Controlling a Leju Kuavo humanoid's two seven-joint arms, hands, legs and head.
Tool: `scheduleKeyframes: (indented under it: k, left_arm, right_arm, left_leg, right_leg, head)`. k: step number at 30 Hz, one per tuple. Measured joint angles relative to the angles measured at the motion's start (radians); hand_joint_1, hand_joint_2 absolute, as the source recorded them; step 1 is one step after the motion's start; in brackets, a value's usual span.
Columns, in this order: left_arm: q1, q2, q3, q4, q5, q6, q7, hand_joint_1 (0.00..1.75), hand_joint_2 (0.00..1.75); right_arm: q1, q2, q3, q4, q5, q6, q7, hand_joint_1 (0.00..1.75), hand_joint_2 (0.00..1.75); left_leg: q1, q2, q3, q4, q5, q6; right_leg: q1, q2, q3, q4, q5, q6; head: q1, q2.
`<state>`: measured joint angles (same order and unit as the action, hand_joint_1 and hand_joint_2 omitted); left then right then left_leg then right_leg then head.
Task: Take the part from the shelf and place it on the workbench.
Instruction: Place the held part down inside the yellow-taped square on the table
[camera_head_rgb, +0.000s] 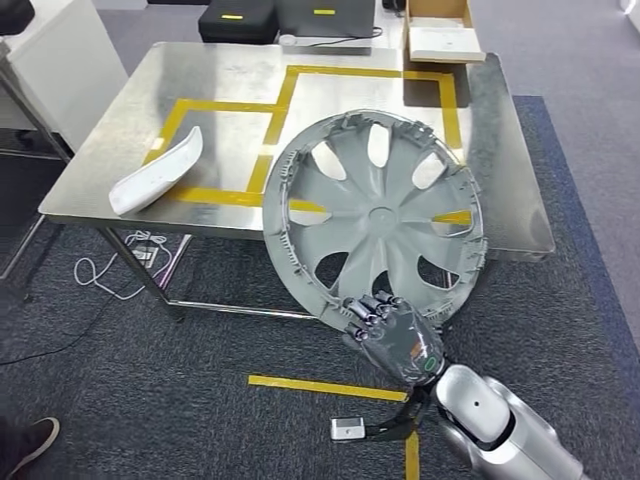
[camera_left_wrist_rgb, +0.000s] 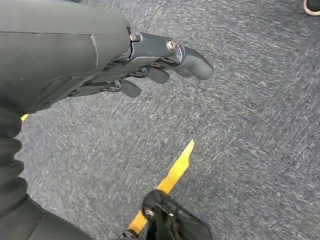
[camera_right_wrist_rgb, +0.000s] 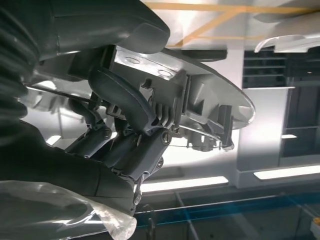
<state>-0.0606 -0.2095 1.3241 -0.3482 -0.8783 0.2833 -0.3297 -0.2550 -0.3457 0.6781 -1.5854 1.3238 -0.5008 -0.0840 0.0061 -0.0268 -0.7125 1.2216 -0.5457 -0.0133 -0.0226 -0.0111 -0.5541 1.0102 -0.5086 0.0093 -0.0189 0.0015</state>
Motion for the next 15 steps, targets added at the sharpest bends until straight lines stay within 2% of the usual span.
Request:
scheduleKeyframes:
  k: [1,2,3,4,6,7,8,10,11,12,13,14,15]
  left_arm:
    - [-0.001,0.000,0.000,0.000,0.002,0.000,0.000,0.00,1.75]
    - [0.000,0.000,0.000,0.001,0.005,0.000,0.000,0.00,1.75]
    - [0.000,0.000,0.000,0.001,0.010,0.000,0.001,0.00,1.75]
    - [0.001,0.000,0.001,0.001,0.015,0.000,0.001,0.00,1.75]
    - [0.000,0.000,0.001,0.002,0.023,0.001,0.001,0.00,1.75]
    - [-0.002,0.000,0.002,0.002,0.026,0.002,0.002,0.00,1.75]
    - [-0.003,-0.001,0.002,0.002,0.027,0.003,0.004,0.00,1.75]
    - [-0.001,-0.002,0.002,0.003,0.028,0.005,0.012,0.00,1.75]
    - [0.002,-0.002,0.003,0.003,0.029,0.005,0.015,0.00,1.75]
    - [0.004,-0.002,0.003,0.003,0.030,0.007,0.017,0.00,1.75]
    - [0.005,-0.002,0.004,0.003,0.032,0.009,0.017,0.00,1.75]
    - [0.004,-0.003,0.004,0.003,0.035,0.011,0.015,0.00,1.75]
    - [0.003,-0.003,0.005,0.003,0.037,0.012,0.011,0.00,1.75]
  right_arm:
    - [-0.001,0.000,0.001,0.001,-0.004,0.001,-0.002,1.75,1.75]
    - [-0.004,-0.001,0.002,0.003,-0.010,0.002,-0.005,1.75,1.75]
    - [-0.010,-0.001,0.005,0.006,-0.018,0.003,-0.009,1.75,1.75]
    - [-0.019,-0.001,0.007,0.011,-0.027,0.004,-0.014,1.75,1.75]
    - [-0.047,0.000,0.014,0.024,-0.049,0.006,-0.026,1.75,1.75]
    - [-0.063,0.000,0.017,0.031,-0.058,0.007,-0.032,1.75,1.75]
    - [-0.078,0.002,0.020,0.037,-0.064,0.009,-0.036,1.75,1.75]
    - [-0.101,0.005,0.027,0.047,-0.070,0.012,-0.041,1.75,1.75]
    - [-0.110,0.006,0.031,0.050,-0.073,0.013,-0.042,1.75,1.75]
    - [-0.118,0.007,0.035,0.052,-0.078,0.013,-0.042,1.75,1.75]
    - [-0.124,0.008,0.039,0.055,-0.084,0.014,-0.042,1.75,1.75]
    - [-0.129,0.008,0.042,0.059,-0.092,0.015,-0.044,1.75,1.75]
    - [-0.133,0.008,0.046,0.064,-0.101,0.016,-0.048,1.75,1.75]
  left_leg:
    - [0.002,0.007,-0.026,0.055,-0.018,-0.003]
    - [0.004,0.011,-0.039,0.080,-0.019,-0.004]
    - [0.005,0.014,-0.034,0.069,-0.001,-0.004]
    - [0.004,0.022,-0.012,0.022,0.031,-0.003]
    - [-0.004,0.065,0.049,-0.109,0.088,0.005]
    - [-0.009,0.085,0.070,-0.154,0.100,0.011]
    - [-0.014,0.097,0.078,-0.177,0.101,0.016]
    - [-0.017,0.082,0.076,-0.183,0.098,0.027]
    - [-0.016,0.071,0.077,-0.187,0.099,0.032]
    - [-0.013,0.061,0.079,-0.190,0.101,0.038]
    - [-0.010,0.053,0.081,-0.193,0.102,0.044]
    - [-0.008,0.045,0.082,-0.194,0.103,0.048]
    - [-0.008,0.036,0.081,-0.194,0.102,0.052]
  right_leg:
    - [0.001,-0.015,0.002,0.000,-0.002,-0.001]
    - [0.001,-0.028,0.004,0.001,-0.005,-0.001]
    - [0.001,-0.041,0.007,0.001,-0.007,-0.001]
    - [0.001,-0.052,0.010,0.001,-0.010,0.001]
    - [0.005,-0.073,0.017,0.002,-0.017,0.009]
    - [0.008,-0.083,0.019,0.002,-0.020,0.014]
    - [0.011,-0.093,0.021,0.002,-0.024,0.020]
    - [0.013,-0.115,0.026,-0.002,-0.028,0.031]
    - [0.012,-0.112,0.027,-0.001,-0.034,0.036]
    - [0.010,-0.093,0.022,0.012,-0.046,0.040]
    - [0.007,-0.064,0.005,0.046,-0.068,0.043]
    - [0.006,-0.031,-0.024,0.102,-0.095,0.044]
    - [0.005,-0.008,-0.062,0.171,-0.123,0.044]
  head:
    - [0.000,0.000]
    - [0.000,0.000]
    - [0.000,0.000]
    - [0.000,0.000]
    - [-0.001,0.000]
    - [-0.001,0.000]
    - [-0.001,0.000]
    - [0.000,0.000]
    - [0.001,0.000]
    - [0.002,0.000]
    - [0.005,0.000]
    - [0.008,0.000]
    - [0.010,0.000]
